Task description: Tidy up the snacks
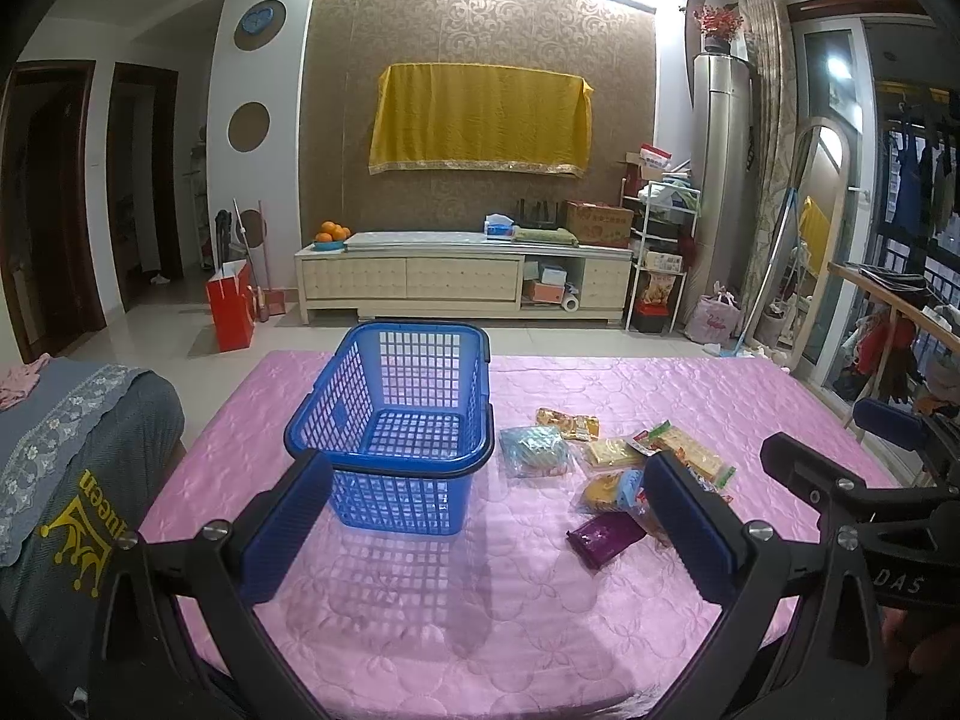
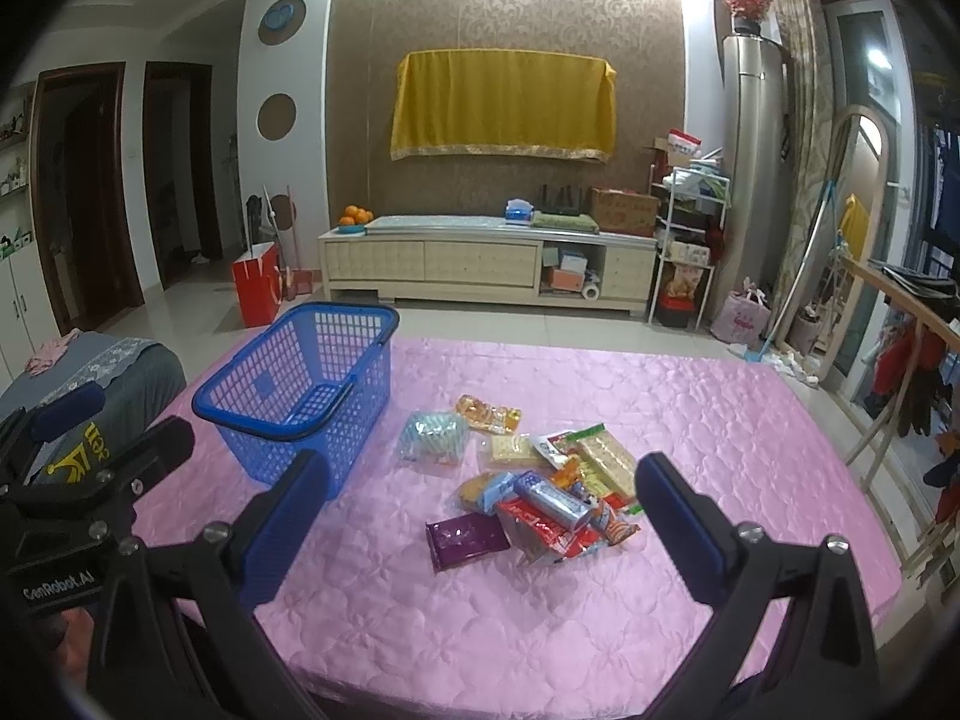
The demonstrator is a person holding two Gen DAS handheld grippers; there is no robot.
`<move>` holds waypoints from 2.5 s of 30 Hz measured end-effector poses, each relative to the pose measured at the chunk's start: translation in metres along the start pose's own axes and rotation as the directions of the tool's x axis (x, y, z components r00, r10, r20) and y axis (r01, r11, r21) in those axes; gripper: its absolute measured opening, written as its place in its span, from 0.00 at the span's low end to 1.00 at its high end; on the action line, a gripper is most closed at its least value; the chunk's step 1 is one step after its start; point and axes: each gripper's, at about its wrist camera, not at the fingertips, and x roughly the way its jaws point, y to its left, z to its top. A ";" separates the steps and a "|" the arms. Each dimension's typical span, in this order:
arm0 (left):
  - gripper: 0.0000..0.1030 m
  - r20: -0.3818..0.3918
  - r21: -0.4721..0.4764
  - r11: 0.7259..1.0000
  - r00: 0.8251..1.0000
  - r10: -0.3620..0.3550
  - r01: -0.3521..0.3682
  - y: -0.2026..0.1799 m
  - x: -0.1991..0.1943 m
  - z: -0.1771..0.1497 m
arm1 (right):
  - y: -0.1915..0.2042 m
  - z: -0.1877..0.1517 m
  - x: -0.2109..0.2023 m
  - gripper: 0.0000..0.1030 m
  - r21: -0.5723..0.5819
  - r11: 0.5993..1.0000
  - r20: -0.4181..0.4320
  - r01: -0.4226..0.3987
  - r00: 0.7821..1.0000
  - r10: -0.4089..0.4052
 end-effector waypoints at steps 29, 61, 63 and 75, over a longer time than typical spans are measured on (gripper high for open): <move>1.00 -0.004 -0.001 1.000 1.000 0.000 0.000 0.000 -0.001 -0.003 | 0.002 -0.004 0.001 1.00 0.005 1.000 -0.016 -0.012 1.000 0.013; 1.00 -0.027 0.021 1.000 0.999 -0.019 0.019 -0.011 0.010 0.005 | -0.004 -0.003 0.009 1.00 0.007 1.000 -0.020 -0.003 1.000 0.003; 1.00 -0.034 0.039 0.999 0.999 -0.027 0.028 -0.019 0.016 0.010 | -0.015 0.000 0.013 1.00 0.017 1.000 -0.024 -0.003 1.000 0.004; 1.00 -0.165 0.129 0.984 0.982 -0.098 0.119 -0.066 0.076 0.021 | -0.074 -0.001 0.059 1.00 0.035 0.999 -0.118 -0.003 0.993 0.007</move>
